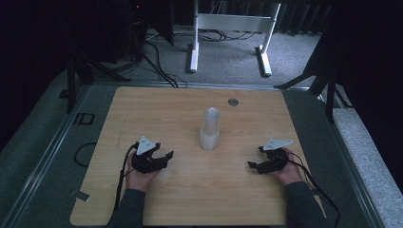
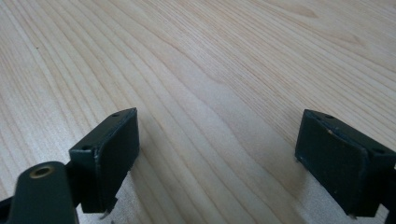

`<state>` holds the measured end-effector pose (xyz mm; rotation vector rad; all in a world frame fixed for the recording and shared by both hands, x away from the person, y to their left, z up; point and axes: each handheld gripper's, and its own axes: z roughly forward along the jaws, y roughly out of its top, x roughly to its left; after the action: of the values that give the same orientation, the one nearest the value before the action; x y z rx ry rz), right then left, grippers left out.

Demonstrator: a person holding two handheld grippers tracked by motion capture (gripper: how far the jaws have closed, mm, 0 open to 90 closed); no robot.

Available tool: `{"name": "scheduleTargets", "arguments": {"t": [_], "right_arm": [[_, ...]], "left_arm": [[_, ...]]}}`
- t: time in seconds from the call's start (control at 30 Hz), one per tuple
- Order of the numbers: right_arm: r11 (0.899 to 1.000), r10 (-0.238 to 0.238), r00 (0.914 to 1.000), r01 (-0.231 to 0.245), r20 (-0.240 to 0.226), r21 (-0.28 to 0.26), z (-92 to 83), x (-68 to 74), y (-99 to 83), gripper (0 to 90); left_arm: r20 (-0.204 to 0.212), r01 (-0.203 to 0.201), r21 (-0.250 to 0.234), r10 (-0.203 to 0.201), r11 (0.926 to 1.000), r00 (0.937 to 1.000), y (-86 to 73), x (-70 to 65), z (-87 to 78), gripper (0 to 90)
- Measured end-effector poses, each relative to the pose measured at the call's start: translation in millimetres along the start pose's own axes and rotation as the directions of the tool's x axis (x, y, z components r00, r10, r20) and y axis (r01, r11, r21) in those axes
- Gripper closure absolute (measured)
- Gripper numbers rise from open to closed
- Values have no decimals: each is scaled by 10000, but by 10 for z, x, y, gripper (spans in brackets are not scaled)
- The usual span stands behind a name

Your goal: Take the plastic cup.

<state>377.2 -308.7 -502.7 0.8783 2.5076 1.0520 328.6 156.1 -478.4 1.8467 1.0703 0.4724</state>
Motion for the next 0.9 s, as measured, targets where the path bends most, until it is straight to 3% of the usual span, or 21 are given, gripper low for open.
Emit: {"name": "scheduleTargets", "arguments": {"t": [0.13,0.23,0.27,0.33,0.5,0.73,0.9], "right_arm": [[9999,-142,9998,142,-161,7,3,3,1,127],[9999,155,9997,-154,164,-43,-28,-10,-4,220],[9992,378,9983,-371,439,-170,-60,-8,3,217],[9987,414,9977,-397,528,-323,-102,7,18,225],[9997,27,9955,-5,950,-229,-187,78,88,247],[9990,-183,9943,224,1051,-376,-282,136,212,284],[9984,-308,9953,351,915,-454,-308,194,341,310]], "left_arm": [[203,-147,72,146,9999,9997,29,-28,42,336],[312,-285,131,281,9995,9991,69,-52,83,337],[318,-305,89,302,9995,9990,75,-56,90,336],[362,-308,37,307,9995,9989,93,-60,102,336],[429,-348,86,344,9994,9985,124,-75,141,337],[640,-691,8,689,9976,9956,193,-123,209,335],[722,-648,-82,653,9979,9953,244,-141,299,335]]}}
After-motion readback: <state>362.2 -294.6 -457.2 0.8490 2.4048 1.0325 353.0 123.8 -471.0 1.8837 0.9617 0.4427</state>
